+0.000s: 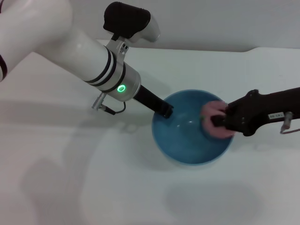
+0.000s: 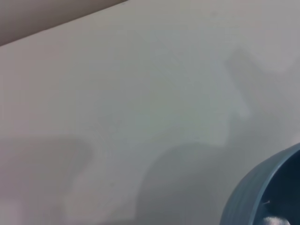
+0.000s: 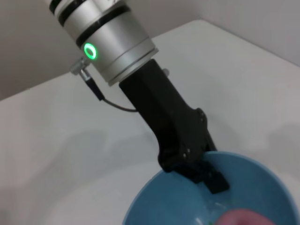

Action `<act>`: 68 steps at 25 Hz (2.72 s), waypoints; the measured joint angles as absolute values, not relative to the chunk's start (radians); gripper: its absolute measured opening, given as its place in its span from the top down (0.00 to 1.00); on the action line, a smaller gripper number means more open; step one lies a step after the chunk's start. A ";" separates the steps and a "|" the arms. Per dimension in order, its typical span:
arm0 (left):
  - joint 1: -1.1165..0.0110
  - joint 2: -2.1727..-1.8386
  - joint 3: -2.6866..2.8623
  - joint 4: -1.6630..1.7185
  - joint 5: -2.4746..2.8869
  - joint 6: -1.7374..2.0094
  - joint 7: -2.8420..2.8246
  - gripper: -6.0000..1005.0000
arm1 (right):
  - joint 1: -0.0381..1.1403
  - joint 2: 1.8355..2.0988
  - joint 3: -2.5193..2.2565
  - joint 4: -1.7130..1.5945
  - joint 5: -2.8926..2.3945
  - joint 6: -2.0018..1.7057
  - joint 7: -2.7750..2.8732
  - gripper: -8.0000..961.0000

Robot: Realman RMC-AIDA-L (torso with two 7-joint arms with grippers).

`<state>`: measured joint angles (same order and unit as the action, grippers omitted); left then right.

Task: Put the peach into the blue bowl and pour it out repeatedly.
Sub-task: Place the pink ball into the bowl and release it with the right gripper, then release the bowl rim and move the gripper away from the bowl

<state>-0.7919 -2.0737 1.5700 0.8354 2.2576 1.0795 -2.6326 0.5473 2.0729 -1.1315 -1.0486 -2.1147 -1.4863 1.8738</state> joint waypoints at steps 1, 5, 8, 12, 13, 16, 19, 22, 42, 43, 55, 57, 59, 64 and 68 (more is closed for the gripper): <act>-0.793 -2.074 1.570 0.836 2.254 1.081 -2.633 1.00 | 0.551 2.073 -1.146 -1.046 -2.115 -1.484 1.879 0.92; -0.795 -2.073 1.571 0.838 2.251 1.086 -2.633 1.00 | 0.561 2.071 -1.179 -1.045 -2.117 -1.482 1.903 0.85; -0.796 -2.073 1.572 0.842 2.251 1.091 -2.633 1.00 | 0.563 2.070 -1.181 -1.048 -2.117 -1.484 1.905 0.79; -0.796 -2.073 1.573 0.843 2.254 1.103 -2.633 1.00 | 0.566 2.070 -1.181 -1.058 -2.115 -1.491 1.912 0.71; -0.796 -2.073 1.574 0.843 2.256 1.106 -2.633 1.00 | 0.567 2.069 -1.181 -1.062 -2.114 -1.492 1.913 0.69; -0.796 -2.072 1.580 0.843 2.258 1.119 -2.629 1.00 | 0.568 2.070 -1.181 -1.071 -2.110 -1.497 1.914 0.62; -0.796 -2.072 1.586 0.843 2.259 1.131 -2.627 1.00 | 0.567 2.072 -1.175 -1.086 -2.101 -1.500 1.921 0.57; -0.794 -2.071 1.594 0.842 2.260 1.145 -2.624 1.00 | 0.557 2.073 -1.155 -1.104 -2.093 -1.485 1.945 0.57; -0.798 -2.077 1.766 0.831 2.263 1.143 -2.623 1.00 | 0.409 2.075 -0.852 -1.101 -1.895 -1.504 1.957 0.57; -0.798 -2.077 1.771 0.831 2.263 1.134 -2.623 1.00 | 0.409 2.075 -0.848 -1.097 -1.895 -1.505 1.957 0.57; -0.794 -2.076 1.776 0.831 2.263 1.095 -2.659 0.86 | 0.403 2.070 -0.834 -1.060 -1.894 -1.495 1.954 0.57; -0.794 -2.075 1.769 0.834 2.262 1.092 -2.659 0.81 | 0.402 2.070 -0.834 -1.060 -1.894 -1.495 1.953 0.57; -0.791 -2.072 1.743 0.840 2.262 1.087 -2.660 0.75 | 0.401 2.069 -0.833 -1.059 -1.894 -1.495 1.953 0.57; -0.766 -2.060 1.584 0.842 2.261 1.085 -2.642 0.60 | 0.397 2.069 -0.824 -1.036 -1.894 -1.492 1.953 0.57; -0.732 -2.059 1.418 0.842 2.239 1.091 -2.568 0.48 | 0.392 2.067 -0.817 -1.007 -1.894 -1.463 1.952 0.57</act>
